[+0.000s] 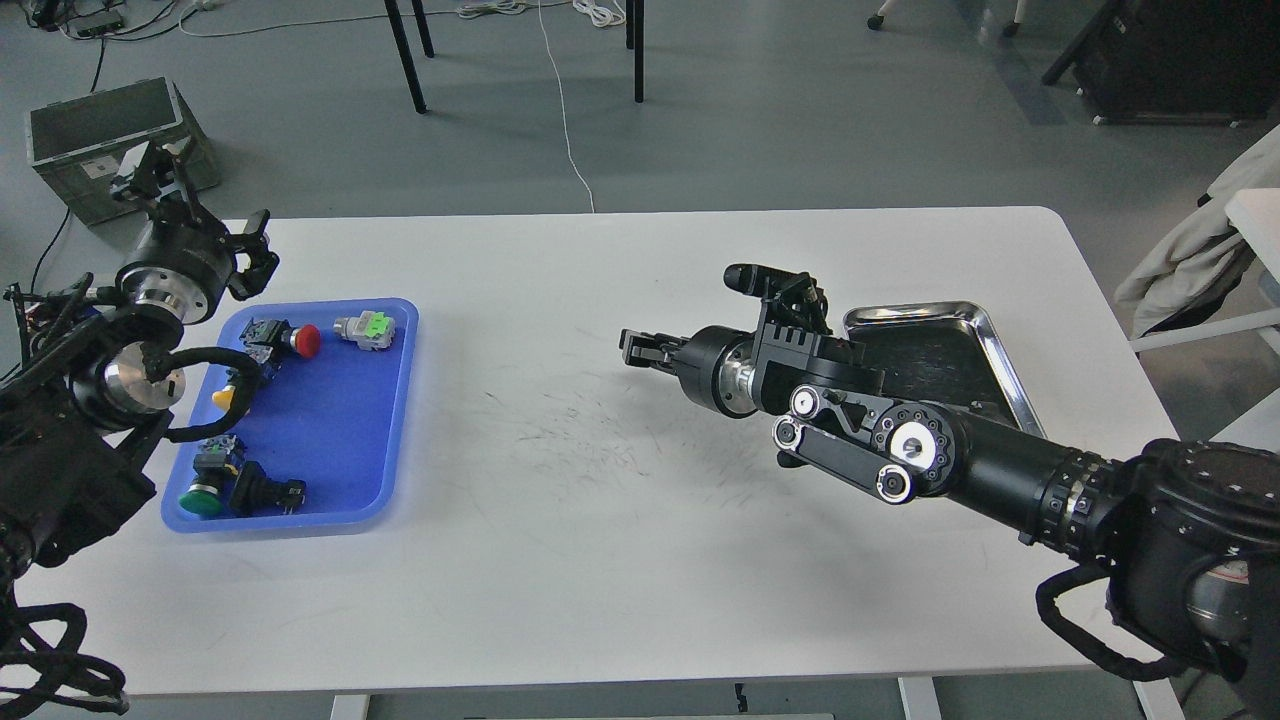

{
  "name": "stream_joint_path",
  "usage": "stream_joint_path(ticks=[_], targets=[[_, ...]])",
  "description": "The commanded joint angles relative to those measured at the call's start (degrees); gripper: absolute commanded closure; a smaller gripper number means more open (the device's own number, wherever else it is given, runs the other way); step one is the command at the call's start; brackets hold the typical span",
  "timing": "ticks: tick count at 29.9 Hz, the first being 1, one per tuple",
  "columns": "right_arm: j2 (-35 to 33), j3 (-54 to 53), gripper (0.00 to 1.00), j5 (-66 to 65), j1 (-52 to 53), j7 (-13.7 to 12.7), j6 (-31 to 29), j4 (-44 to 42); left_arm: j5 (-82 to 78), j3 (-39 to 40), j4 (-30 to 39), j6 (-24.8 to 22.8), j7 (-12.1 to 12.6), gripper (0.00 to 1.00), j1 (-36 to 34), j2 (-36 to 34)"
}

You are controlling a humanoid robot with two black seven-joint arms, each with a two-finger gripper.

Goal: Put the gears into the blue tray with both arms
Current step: 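Carry the black part with the right gripper to the table center, then release the black part on the table and withdraw the right arm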

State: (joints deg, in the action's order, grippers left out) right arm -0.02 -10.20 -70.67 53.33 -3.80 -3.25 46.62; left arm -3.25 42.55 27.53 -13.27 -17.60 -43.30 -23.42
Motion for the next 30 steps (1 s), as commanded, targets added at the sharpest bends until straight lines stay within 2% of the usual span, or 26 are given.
stream_joint_path(ticks=[1, 8, 22, 26, 27, 28, 29, 30], targets=[[0.02, 2.46, 0.99, -0.09, -1.65, -0.07, 0.61, 5.13, 0.00, -0.01, -0.02, 0.00, -0.15, 0.02, 0.06, 0.13], [0.02, 4.57, 0.96, -0.52, -3.59, -0.16, 0.62, 9.10, 0.00, -0.01, 0.07, -0.09, -0.15, 0.02, 0.15, 0.22], [0.02, 5.19, 0.93, -6.85, -3.76, -0.51, 2.73, 4.27, 0.00, -0.09, 0.07, -0.09, -0.24, 0.02, 0.59, 0.04], [0.02, 5.19, 0.77, -7.03, -3.76, -0.51, 2.81, 4.71, 0.00, -0.09, 0.07, -0.09, -0.24, 0.02, 0.68, 0.04], [0.02, 5.19, 0.64, -6.85, -3.76, -0.42, 2.99, 4.88, 0.00, -0.01, 0.07, -0.09, -0.24, 0.02, 0.68, 0.04], [0.02, 5.10, 0.47, -6.68, -3.76, -0.33, 3.34, 4.97, 0.00, -0.09, 0.07, -0.09, -0.24, 0.02, 0.68, 0.04], [0.02, 5.10, 0.40, -6.50, -3.76, -0.33, 4.04, 5.06, 0.00, -0.09, 0.07, 0.00, -0.24, 0.02, 0.68, -0.04], [0.02, 5.10, 0.38, -6.33, -3.68, -0.33, 4.65, 5.06, 0.00, -0.09, 0.07, 0.00, -0.24, 0.02, 0.68, -0.04]])
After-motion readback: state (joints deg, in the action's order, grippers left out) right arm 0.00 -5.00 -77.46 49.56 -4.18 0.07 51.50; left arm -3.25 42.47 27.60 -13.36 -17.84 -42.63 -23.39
